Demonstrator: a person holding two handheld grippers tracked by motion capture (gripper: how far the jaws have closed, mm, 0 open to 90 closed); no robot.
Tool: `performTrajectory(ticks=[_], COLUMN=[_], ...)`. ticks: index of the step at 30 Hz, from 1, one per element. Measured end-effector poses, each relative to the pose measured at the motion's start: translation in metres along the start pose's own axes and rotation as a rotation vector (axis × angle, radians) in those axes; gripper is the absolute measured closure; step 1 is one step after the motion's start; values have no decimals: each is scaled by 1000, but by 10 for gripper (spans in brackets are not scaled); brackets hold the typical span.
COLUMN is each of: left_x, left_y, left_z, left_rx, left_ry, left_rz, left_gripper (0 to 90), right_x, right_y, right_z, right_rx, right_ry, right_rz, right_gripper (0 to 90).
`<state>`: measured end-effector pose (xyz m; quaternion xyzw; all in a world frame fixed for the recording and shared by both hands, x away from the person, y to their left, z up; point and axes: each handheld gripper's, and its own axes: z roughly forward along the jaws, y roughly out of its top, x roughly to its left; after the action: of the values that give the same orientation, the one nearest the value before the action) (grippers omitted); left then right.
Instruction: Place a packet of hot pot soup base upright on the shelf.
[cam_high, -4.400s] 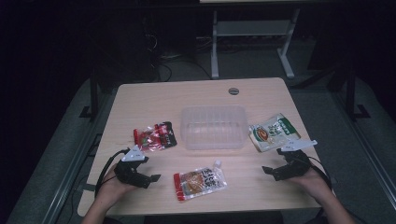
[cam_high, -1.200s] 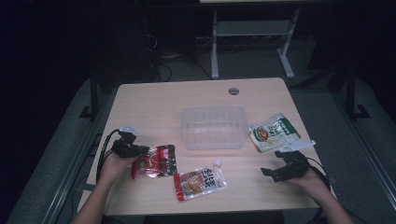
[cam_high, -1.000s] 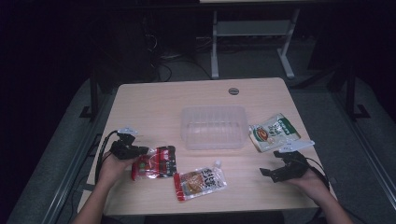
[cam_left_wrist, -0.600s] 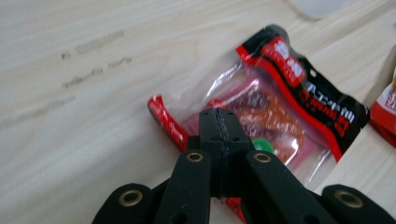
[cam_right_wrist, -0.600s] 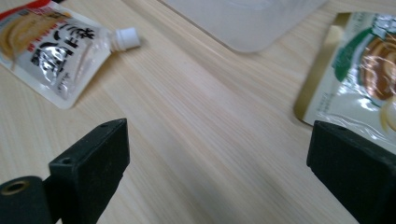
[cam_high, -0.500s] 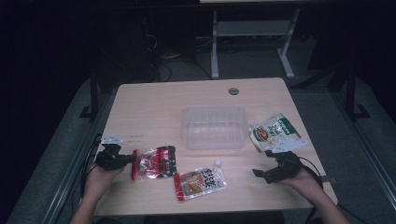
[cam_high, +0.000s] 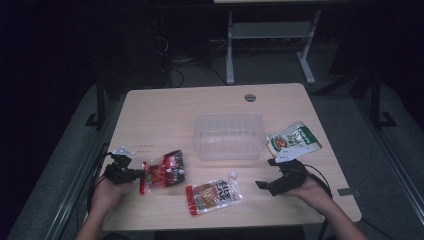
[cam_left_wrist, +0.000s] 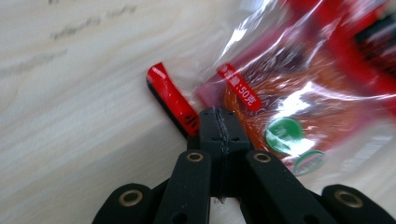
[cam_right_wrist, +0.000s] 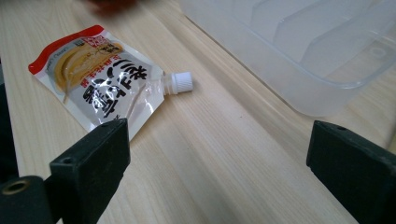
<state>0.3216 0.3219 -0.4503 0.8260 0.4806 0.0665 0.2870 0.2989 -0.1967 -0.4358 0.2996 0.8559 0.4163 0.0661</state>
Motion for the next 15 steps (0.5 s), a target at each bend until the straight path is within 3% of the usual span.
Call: performTrajectory(ticks=[1, 8, 15], left_x=[1, -4, -11], left_y=[-1, 2, 5], left_z=[0, 3, 8], left_rx=[-12, -9, -16], left_ry=[-12, -32, -53], left_rz=[-17, -11, -7], left_gripper=[899, 899, 899], right_x=[0, 3, 13], right_y=[0, 6, 26], right_z=[0, 1, 17], right_rx=[0, -18, -28], right_ry=[0, 11, 67], right_rz=[0, -7, -14], right_gripper=[55, 56, 58])
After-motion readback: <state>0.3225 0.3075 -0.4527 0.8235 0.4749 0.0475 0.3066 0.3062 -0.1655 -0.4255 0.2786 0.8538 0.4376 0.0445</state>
